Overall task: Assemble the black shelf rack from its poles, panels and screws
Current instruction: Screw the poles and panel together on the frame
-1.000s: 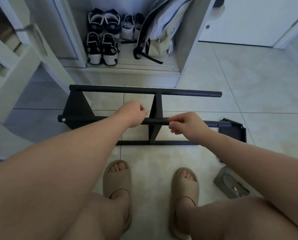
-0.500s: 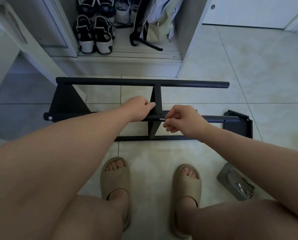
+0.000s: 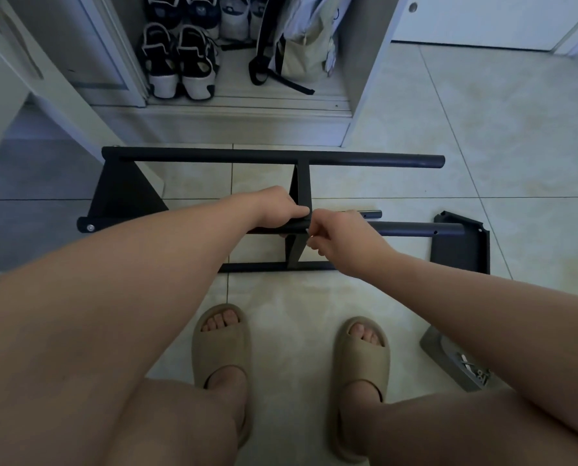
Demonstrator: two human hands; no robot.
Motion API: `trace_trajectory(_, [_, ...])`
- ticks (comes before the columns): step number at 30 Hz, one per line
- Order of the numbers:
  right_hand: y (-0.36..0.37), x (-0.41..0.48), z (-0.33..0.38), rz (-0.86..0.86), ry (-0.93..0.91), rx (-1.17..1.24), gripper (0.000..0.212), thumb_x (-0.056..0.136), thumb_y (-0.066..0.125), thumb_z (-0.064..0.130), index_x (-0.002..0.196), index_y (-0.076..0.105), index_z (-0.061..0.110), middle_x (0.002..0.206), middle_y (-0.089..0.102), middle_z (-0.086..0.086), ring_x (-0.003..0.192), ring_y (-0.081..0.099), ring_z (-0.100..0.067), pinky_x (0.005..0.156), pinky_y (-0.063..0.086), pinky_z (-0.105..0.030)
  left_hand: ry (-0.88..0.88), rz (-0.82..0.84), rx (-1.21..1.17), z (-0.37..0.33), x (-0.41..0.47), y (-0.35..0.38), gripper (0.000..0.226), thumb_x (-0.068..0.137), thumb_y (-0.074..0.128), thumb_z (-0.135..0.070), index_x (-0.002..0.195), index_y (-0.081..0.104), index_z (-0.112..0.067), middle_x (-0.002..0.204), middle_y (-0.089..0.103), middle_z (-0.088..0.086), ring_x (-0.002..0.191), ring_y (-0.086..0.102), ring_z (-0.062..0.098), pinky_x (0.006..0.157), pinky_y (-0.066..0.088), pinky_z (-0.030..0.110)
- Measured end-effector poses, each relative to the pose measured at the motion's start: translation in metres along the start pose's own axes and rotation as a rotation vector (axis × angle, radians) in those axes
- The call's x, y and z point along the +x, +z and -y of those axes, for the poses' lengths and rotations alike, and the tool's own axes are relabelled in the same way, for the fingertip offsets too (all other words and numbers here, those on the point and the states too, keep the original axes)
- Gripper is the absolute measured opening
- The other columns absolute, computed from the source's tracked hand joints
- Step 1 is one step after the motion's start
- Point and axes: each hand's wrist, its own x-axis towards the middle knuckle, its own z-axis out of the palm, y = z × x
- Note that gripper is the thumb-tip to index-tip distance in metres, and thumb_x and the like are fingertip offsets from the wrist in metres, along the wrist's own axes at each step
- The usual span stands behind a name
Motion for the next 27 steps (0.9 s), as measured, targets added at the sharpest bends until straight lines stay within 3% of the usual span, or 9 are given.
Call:
trace_trajectory(4, [0.004,0.005,0.0,-0.005,-0.05,-0.114,0.002,0.098,0.06,0.013,0.096,0.059,0.013,0.086,0.069,-0.015,0.079,0.061,-0.035,0.073,0.053,-0.045,0.004,0.046,-0.032,-0.001,-0.001,-0.001,0.044,0.099,0.052,-0.046,0.086,0.075,-0.011,0.068,0.074,0.001,0.073,0.06,0.016,0.075,0.043,0.033])
trace_trajectory(6, [0.007,0.007,0.0,-0.018,-0.042,-0.108,0.005,0.097,0.061,0.013,0.094,0.058,0.014,0.085,0.069,-0.013,0.08,0.062,-0.034,0.073,0.053,-0.044,0.008,0.058,-0.05,-0.001,-0.002,0.0,0.041,0.098,0.053,-0.047,0.079,0.072,-0.016,0.068,0.074,0.001,0.073,0.062,0.016,0.078,0.044,0.034])
trace_trajectory(9, [0.011,0.01,0.003,-0.076,0.117,0.127,0.012,0.094,0.064,0.01,0.085,0.059,0.013,0.078,0.071,-0.008,0.078,0.068,-0.03,0.072,0.058,-0.043,0.016,0.048,-0.036,-0.002,-0.002,-0.001,0.042,0.101,0.049,-0.045,0.074,0.068,-0.019,0.068,0.073,0.001,0.067,0.061,0.01,0.07,0.041,0.032])
trace_trajectory(11, [0.013,0.011,0.006,-0.112,0.271,0.376,0.015,0.092,0.067,0.008,0.08,0.059,0.012,0.074,0.073,-0.011,0.076,0.072,-0.032,0.077,0.061,-0.047,0.013,0.037,-0.035,-0.002,-0.003,0.0,0.041,0.102,0.047,-0.043,0.076,0.067,-0.018,0.068,0.072,0.002,0.063,0.06,0.009,0.066,0.038,0.031])
trace_trajectory(13, [0.014,0.014,0.008,-0.126,0.334,0.458,0.016,0.092,0.068,0.007,0.08,0.059,0.011,0.075,0.074,-0.014,0.078,0.073,-0.035,0.077,0.061,-0.052,0.009,0.035,-0.04,-0.004,-0.004,0.001,0.039,0.102,0.047,-0.043,0.081,0.068,-0.017,0.071,0.071,0.003,0.065,0.06,0.012,0.068,0.04,0.031])
trace_trajectory(21, [0.01,0.019,0.01,-0.1,0.286,0.127,0.017,0.092,0.071,0.022,0.086,0.059,0.012,0.09,0.072,-0.009,0.084,0.068,-0.031,0.076,0.059,-0.047,-0.002,0.0,-0.046,-0.006,-0.007,-0.001,0.038,0.102,0.049,-0.04,0.08,0.068,-0.016,0.066,0.071,0.0,0.06,0.061,0.007,0.063,0.039,0.028])
trace_trajectory(24, [0.009,0.017,0.006,-0.098,0.249,0.133,0.014,0.092,0.069,0.019,0.084,0.059,0.013,0.085,0.072,-0.008,0.085,0.069,-0.028,0.075,0.057,-0.043,-0.004,-0.031,-0.082,-0.005,-0.008,0.001,0.035,0.102,0.052,-0.04,0.076,0.064,-0.019,0.057,0.068,-0.004,0.054,0.061,0.006,0.06,0.038,0.028])
trace_trajectory(27, [0.008,0.017,0.001,-0.087,0.244,0.182,0.017,0.096,0.064,0.015,0.08,0.058,0.018,0.08,0.074,-0.002,0.083,0.072,-0.022,0.077,0.058,-0.037,-0.013,-0.035,-0.08,-0.006,-0.009,0.001,0.035,0.102,0.052,-0.04,0.077,0.064,-0.02,0.07,0.072,0.004,0.061,0.062,0.011,0.065,0.039,0.03])
